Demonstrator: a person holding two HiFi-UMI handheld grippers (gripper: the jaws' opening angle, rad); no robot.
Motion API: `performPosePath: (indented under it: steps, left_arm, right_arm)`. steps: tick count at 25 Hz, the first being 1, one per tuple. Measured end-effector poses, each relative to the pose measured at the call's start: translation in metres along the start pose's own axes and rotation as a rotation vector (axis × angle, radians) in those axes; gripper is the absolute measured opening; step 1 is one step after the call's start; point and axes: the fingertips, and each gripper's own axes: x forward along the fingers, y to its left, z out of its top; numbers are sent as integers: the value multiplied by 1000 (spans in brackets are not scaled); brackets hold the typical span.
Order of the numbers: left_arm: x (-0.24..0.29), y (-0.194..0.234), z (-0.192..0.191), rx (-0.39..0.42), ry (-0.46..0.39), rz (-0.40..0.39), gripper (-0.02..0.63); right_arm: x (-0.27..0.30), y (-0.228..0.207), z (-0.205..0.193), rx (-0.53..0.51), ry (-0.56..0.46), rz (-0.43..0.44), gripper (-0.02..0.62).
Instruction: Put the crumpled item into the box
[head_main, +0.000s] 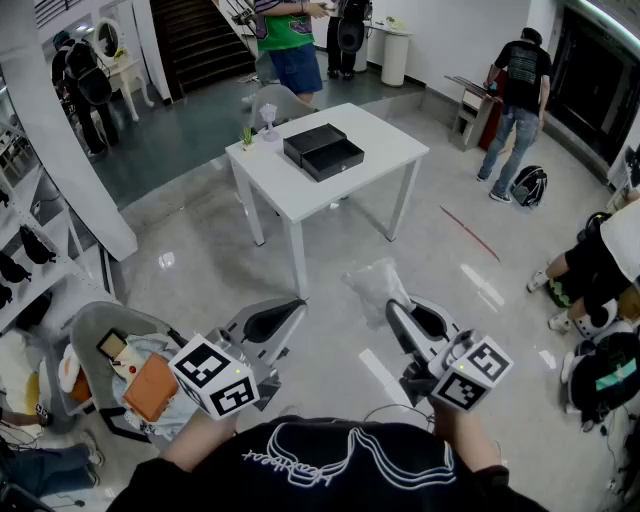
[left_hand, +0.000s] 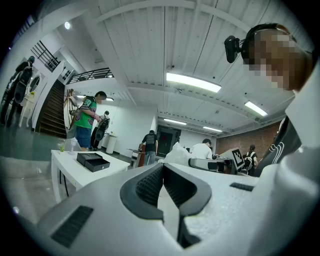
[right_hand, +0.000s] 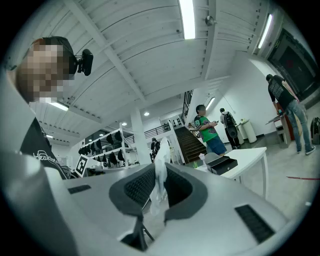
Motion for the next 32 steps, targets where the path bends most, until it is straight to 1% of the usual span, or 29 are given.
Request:
performPosePath:
  steps: [9, 14, 18, 21, 25, 32]
  left_arm:
    - [-1, -17, 2, 6, -12, -9, 5]
    - [-1, -17, 5, 9, -23, -13, 6]
    - [1, -8, 5, -4, -27, -12, 5]
    - [5, 5, 6, -13, -37, -6, 5]
    - [18, 32, 0, -24, -36, 3, 6]
    - [61, 105, -8, -63, -30, 12, 6]
  right_arm:
    - [-20, 6, 5, -21, 1, -8, 54]
    - [-23, 4, 7, -43, 3, -38, 54]
    - [-18, -2, 6, -31, 10, -41, 55]
    - [-8, -12, 7, -32, 24, -45, 54]
    - [12, -37, 2, -21, 31, -55, 55]
    - [64, -99, -9, 0, 48, -74, 55]
